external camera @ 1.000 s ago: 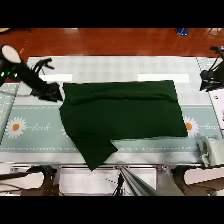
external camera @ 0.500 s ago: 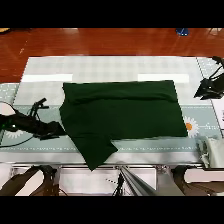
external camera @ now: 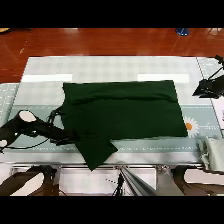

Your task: Fold the shirts.

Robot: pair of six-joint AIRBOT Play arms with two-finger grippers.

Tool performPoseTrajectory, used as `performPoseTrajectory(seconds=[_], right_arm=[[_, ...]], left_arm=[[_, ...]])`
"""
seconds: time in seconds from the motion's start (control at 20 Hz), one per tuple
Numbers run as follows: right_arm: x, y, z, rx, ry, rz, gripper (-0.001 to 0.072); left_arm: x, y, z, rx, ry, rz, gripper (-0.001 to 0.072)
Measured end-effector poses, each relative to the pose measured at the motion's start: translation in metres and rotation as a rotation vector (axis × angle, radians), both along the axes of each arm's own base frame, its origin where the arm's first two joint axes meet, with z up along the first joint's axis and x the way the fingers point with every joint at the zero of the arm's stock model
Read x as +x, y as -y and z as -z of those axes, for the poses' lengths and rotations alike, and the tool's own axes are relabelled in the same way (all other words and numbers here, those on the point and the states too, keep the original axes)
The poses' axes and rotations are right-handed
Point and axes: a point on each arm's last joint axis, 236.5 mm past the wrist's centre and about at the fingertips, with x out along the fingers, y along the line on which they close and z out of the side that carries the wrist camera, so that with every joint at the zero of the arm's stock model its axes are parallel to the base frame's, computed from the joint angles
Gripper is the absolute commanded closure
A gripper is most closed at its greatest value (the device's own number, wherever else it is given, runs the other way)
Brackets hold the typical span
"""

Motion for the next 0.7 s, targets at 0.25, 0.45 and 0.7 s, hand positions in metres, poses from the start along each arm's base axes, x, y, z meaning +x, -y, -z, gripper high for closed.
performPoseTrajectory(seconds=[0.25, 0.45, 0.7], right_arm=[[0.003, -0.004, -0.002, 0.015, 0.019, 0.002, 0.026], [-0.007, 0.007, 0.002, 0.019, -0.001, 0.021, 0.026], [-0.069, 0.024, 0.035, 0.147, -0.134, 0.157, 0.0256]], left_arm=[[0.016, 0.01, 0.02, 0.029, 0.006, -0.071, 0.0674], [0.02, 0.014, 0.022, 0.016, 0.018, -0.079, 0.0674], [0.02, 0.014, 0.022, 0.012, 0.027, -0.061, 0.0674]])
